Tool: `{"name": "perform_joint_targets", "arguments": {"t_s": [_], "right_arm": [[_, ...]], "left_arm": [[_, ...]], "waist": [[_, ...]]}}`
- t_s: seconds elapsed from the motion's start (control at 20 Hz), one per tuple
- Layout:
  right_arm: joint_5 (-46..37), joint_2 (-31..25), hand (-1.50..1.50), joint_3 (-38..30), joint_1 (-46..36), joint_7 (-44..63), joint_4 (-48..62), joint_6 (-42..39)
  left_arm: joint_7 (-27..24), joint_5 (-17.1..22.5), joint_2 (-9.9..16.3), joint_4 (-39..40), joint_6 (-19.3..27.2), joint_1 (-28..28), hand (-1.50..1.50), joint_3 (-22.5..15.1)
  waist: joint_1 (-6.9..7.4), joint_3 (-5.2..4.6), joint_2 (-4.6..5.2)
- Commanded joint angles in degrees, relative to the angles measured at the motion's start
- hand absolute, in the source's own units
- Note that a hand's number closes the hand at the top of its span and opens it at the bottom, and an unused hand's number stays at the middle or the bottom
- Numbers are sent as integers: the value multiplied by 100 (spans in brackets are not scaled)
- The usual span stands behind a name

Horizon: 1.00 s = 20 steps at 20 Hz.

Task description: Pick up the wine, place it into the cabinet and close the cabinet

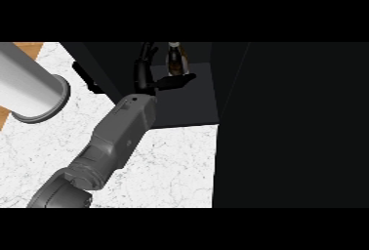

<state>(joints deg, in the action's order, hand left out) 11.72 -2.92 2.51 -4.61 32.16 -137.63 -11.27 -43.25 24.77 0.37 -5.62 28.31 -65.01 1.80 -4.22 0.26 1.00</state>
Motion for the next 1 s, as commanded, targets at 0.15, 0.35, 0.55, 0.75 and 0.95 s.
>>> {"name": "perform_joint_targets", "arguments": {"t_s": [0.15,0.35,0.55,0.75,0.95], "right_arm": [[142,-41,-150,54,64,188,-424,-9],[377,-101,-150,-271,32,0,-180,-82],[279,-53,-150,-171,-10,-6,-141,-48],[131,14,-150,151,-86,397,-570,160],[152,79,-150,157,242,72,-462,41]], "left_arm": [[-452,87,112,-27,-69,429,-150,190],[-585,61,56,-8,27,401,-150,229],[-590,7,168,-12,-381,558,-150,205],[-672,-27,108,-23,-611,541,-150,200],[-672,-140,156,41,-698,463,-150,125]], "waist": [[31,-38,43],[-20,-32,74],[76,-32,39],[34,-41,35],[-7,-34,47]]}}
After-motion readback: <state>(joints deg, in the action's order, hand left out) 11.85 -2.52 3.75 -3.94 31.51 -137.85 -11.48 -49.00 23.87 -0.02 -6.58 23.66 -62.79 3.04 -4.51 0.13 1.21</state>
